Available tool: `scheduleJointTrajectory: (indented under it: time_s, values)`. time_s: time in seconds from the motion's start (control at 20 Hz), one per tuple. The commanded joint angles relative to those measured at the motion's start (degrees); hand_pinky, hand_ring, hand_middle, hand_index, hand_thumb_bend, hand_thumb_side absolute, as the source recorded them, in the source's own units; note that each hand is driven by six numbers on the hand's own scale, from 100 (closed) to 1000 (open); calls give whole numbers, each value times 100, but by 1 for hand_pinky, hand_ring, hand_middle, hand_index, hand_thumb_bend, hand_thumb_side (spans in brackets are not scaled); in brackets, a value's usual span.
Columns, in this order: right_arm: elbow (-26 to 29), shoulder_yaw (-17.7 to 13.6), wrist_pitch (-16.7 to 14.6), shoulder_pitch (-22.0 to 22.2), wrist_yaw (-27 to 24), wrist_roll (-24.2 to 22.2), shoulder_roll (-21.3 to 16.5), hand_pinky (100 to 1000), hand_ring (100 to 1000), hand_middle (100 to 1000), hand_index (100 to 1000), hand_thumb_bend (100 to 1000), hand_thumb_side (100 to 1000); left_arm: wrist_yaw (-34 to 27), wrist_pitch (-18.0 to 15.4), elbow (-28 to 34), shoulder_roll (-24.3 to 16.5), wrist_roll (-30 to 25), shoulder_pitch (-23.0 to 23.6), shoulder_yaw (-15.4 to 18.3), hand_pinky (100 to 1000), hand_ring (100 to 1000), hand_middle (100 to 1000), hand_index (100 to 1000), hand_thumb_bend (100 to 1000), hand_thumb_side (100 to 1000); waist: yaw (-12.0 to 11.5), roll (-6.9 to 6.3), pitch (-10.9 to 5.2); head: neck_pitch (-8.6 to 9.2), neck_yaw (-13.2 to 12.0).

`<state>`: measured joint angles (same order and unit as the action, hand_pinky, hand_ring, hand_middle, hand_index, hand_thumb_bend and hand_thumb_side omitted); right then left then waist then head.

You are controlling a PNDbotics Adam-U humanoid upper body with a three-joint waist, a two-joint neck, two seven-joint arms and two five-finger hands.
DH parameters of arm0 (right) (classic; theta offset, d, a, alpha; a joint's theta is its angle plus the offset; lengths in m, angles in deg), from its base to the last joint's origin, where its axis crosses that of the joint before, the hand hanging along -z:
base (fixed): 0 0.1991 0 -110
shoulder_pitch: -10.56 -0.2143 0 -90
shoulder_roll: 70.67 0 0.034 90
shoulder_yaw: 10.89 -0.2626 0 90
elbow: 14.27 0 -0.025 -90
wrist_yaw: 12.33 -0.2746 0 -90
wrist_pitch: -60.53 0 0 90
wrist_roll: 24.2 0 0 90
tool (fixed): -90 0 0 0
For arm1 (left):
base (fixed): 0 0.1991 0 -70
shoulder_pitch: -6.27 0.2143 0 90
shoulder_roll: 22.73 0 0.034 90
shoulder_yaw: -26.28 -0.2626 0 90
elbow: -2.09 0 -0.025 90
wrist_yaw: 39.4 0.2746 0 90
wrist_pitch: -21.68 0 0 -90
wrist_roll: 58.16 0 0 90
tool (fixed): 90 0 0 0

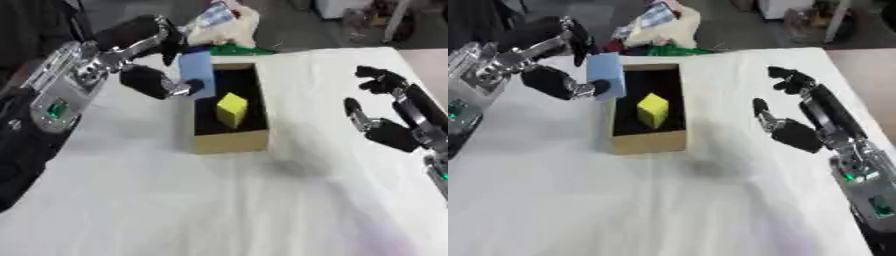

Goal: Pick up objects on the table and place them in the box.

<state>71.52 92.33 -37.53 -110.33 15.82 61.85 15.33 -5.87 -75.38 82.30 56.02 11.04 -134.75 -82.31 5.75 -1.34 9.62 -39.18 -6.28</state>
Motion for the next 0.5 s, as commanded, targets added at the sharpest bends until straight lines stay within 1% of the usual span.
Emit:
scheduleJointTrajectory:
  time_s: [0.05,0.3,0.5]
  values:
    - [80,58,-57,-148,13,-101,-11,820,815,869,966,173,701,303,80,-450,266,90,-327,175,605,461,329,612,422,606,51,1,-57,76,-47]
    - [107,154,-113,-203,8,-207,57,820,815,867,965,172,704,816,46,-1285,693,348,-619,387,612,471,340,622,440,612,187,-9,-22,93,-87]
    - [128,193,-136,-210,-6,-250,91,819,815,867,965,171,705,1209,127,-1924,976,713,-758,591,615,483,355,634,462,617,257,-9,-6,114,-130]
